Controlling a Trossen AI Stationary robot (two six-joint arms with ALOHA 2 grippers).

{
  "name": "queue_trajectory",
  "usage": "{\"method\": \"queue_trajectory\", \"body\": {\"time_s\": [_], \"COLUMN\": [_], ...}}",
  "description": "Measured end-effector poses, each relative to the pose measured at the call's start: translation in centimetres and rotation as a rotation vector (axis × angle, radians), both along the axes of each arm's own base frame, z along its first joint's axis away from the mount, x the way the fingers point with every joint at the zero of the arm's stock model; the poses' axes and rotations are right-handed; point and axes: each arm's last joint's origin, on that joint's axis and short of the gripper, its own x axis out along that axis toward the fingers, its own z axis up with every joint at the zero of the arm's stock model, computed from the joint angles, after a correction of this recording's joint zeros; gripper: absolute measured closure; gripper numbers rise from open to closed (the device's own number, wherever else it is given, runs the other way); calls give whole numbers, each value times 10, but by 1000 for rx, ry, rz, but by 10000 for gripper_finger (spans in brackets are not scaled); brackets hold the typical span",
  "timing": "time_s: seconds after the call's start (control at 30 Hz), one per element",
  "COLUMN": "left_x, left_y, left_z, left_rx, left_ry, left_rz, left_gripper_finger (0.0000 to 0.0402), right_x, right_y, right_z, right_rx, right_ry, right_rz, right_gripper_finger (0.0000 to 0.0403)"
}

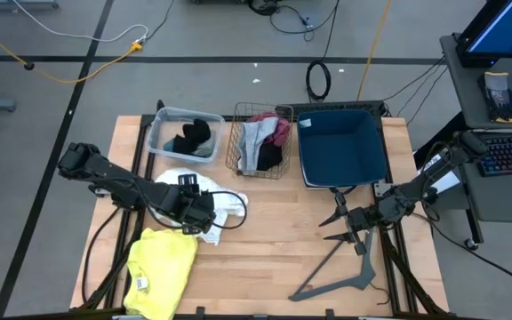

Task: Pick & Place Cloths
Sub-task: Put the white shirt into the blue laundry organizer

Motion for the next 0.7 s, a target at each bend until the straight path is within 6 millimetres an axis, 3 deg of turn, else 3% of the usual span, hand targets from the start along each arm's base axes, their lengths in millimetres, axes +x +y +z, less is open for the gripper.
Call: {"method": "queue_trajectory", "body": {"time_s": [0.3, 0.7], "left_x": [1, -15], "left_y": [0, 22], "left_z": [-9, -80], "left_rx": [-3, 24], "left_ry": [-18, -72], "left_rz": [-22, 43], "left_gripper_finger": [156, 156], "right_x": [0, 0], "right_y": [0, 0], "right_z": [0, 0], "right_rx": [0, 0], "right_ry": [0, 0], "right_rz": [0, 0], "right_gripper_finger": [234, 234]}}
